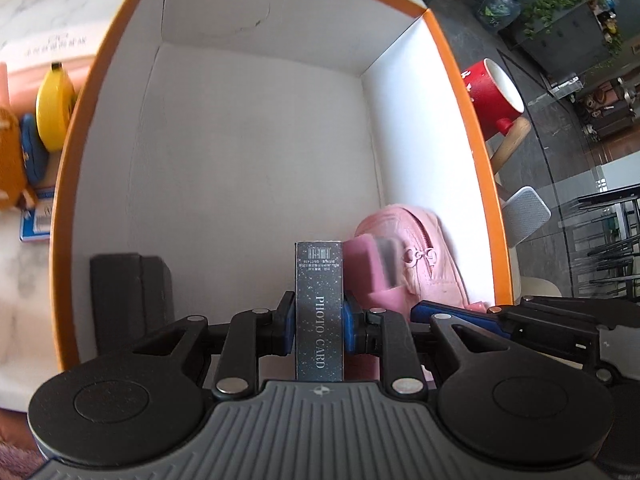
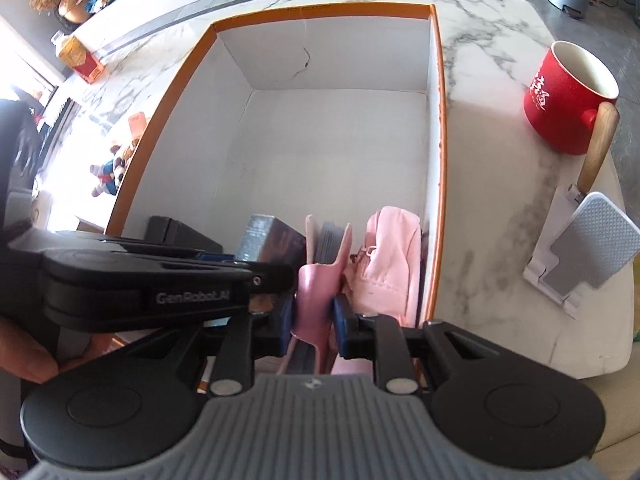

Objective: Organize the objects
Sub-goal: 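Open the left gripper to release the black box while the right presses the pink wallet, then grasp the dark rectangular box inside the orange box with the right gripper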

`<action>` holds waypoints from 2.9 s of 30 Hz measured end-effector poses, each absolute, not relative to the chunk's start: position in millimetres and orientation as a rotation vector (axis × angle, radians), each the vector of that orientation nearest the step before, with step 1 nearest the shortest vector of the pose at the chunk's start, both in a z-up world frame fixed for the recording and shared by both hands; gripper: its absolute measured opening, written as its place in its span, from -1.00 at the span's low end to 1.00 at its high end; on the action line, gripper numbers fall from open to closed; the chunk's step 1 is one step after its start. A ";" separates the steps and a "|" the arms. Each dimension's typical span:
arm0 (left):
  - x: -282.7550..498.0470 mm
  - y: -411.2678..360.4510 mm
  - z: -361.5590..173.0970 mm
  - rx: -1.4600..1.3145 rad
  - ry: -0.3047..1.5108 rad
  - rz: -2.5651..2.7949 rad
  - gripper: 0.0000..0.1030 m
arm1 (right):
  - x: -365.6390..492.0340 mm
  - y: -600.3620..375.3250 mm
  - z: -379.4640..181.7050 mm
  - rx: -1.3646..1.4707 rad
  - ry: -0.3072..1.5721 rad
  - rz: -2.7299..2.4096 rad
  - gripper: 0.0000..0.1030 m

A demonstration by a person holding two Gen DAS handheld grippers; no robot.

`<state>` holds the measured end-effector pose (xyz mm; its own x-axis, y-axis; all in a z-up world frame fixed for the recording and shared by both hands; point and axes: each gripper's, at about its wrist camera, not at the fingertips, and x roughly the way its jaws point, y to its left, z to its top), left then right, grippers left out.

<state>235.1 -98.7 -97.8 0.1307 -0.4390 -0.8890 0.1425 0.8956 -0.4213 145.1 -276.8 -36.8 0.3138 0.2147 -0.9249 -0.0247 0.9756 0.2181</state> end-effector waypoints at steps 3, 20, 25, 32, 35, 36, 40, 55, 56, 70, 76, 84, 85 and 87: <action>235.7 -97.3 -103.0 -0.293 1.403 -0.418 -0.45 | 145.3 -275.9 -36.4 0.152 1.251 0.178 -0.56; 233.8 -91.5 -99.8 -0.356 1.376 -0.459 -0.48 | 132.8 -263.9 -27.2 0.010 1.201 0.228 -0.58; 233.1 -88.0 -80.2 -0.293 1.344 -0.510 -0.44 | 130.5 -264.2 -22.9 0.011 1.182 0.235 -0.58; 227.8 -65.9 -28.7 -0.107 1.237 -0.522 -0.42 | 129.0 -253.9 -8.8 0.090 1.097 0.375 -0.57; 224.3 -52.8 -13.1 -0.027 1.175 -0.491 -0.42 | 138.1 -244.0 -12.5 0.183 1.100 0.430 -0.55; 222.9 -46.1 -9.7 -0.016 1.159 -0.478 -0.41 | 142.1 -240.3 -15.7 0.216 1.100 0.437 -0.55; 221.5 -21.4 -8.6 -0.036 1.148 -0.439 -0.37 | 155.9 -224.0 -35.6 0.327 1.126 0.447 -0.46; 219.8 21.7 -39.2 -0.232 1.158 -0.488 -0.38 | 176.5 -210.9 -70.4 0.510 1.195 0.380 -0.81; 219.5 20.5 -39.0 -0.217 1.155 -0.493 -0.37 | 175.4 -211.6 -67.8 0.485 1.195 0.371 -1.00; 190.1 -35.6 -37.6 0.318 1.102 -0.505 -0.19 | 174.5 -213.8 -65.9 0.412 1.196 0.323 -0.98; 191.5 -57.4 -50.4 0.510 1.151 -0.511 -0.10 | 173.5 -214.3 -65.6 0.412 1.191 0.326 -0.98; 198.2 -60.8 -60.8 0.536 1.196 -0.506 -0.09 | 174.5 -224.8 -67.2 0.492 1.175 0.348 -0.79; 198.4 -59.7 -61.6 0.527 1.199 -0.505 -0.10 | 175.7 -226.5 -67.9 0.520 1.174 0.355 -0.65; 199.6 -58.4 -62.0 0.507 1.207 -0.502 -0.10 | 178.4 -228.7 -69.6 0.562 1.171 0.363 -0.40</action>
